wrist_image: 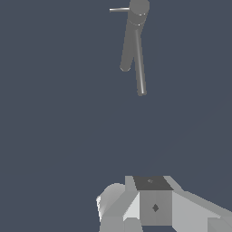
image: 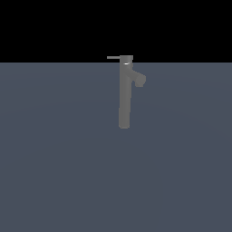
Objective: Turn on the faucet by rotating a designated handle.
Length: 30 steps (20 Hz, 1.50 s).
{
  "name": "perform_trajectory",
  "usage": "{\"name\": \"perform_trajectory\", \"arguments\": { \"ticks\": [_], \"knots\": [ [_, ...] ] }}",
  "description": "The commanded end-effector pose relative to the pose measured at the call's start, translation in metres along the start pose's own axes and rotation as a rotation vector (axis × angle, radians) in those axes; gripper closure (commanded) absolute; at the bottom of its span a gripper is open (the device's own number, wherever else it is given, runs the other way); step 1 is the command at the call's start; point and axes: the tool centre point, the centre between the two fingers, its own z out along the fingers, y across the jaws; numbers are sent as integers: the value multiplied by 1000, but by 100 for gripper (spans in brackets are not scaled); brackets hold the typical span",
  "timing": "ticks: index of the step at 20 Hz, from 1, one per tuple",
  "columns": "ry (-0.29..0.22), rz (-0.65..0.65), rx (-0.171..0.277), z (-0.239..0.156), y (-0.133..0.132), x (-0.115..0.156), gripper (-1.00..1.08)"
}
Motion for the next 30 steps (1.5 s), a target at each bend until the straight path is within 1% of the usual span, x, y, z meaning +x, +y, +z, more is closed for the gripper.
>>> {"name": "perform_trajectory", "arguments": {
  "ticks": [1, 10, 14, 19, 24, 30],
  "knots": [
    [0, 0, 0, 0, 0, 0, 108],
    [28, -27, -5, -7, -7, 12, 108],
    [27, -26, -5, -7, -7, 13, 108],
    [25, -28, -4, -7, -7, 22, 108],
    [20, -32, -2, -5, -8, 41, 108],
    [12, -40, 2, 1, -9, 76, 108]
  ]
}}
